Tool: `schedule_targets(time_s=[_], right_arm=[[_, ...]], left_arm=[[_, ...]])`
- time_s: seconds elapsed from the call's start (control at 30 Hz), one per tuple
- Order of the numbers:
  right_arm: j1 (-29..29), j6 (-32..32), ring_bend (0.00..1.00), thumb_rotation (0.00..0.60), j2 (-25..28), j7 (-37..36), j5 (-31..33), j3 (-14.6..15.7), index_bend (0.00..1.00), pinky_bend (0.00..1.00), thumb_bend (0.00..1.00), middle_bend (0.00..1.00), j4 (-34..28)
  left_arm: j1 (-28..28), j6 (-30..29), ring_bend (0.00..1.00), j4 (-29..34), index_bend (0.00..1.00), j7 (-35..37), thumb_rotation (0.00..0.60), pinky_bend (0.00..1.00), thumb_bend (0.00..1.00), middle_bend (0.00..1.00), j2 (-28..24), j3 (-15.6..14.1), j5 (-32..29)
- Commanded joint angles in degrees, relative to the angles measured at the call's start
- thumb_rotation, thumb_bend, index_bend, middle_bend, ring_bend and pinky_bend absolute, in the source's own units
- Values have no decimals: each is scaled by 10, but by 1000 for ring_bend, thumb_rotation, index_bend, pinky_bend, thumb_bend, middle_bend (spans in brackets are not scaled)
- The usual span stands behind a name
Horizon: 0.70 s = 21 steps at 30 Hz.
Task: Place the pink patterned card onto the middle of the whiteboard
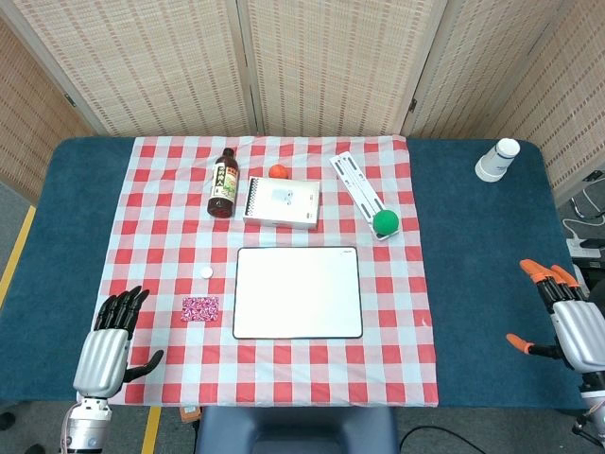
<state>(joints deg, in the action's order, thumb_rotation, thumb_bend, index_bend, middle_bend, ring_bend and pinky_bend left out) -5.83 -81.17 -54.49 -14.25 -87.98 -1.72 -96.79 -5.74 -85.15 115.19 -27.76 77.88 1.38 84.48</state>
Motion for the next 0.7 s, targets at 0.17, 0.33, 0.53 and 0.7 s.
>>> schedule_targets(time_s=[0.17,0.33,0.53,0.7], right_arm=[[-1,1,0,600,0,1,0,0,48,73,0,81,0],[-3,3,0,600,1,1,0,-2,48,73,0,81,-2],[-10,18,0,600,6,3,12,-6,48,73,0,81,-8],[-8,17,0,600,-3,10,13,-3,48,73,0,81,-4]], left_arm=[[-2,3,0,-2,0,-1,600,4,235,0,2,1,-5],[-4,3,0,3,0,-4,600,3,235,0,1,3,-3],[-11,12,0,7,0,-2,600,5,237,0,-6,10,-15],[-15,15,0,1,0,5,600,5,235,0,-5,14,-20]])
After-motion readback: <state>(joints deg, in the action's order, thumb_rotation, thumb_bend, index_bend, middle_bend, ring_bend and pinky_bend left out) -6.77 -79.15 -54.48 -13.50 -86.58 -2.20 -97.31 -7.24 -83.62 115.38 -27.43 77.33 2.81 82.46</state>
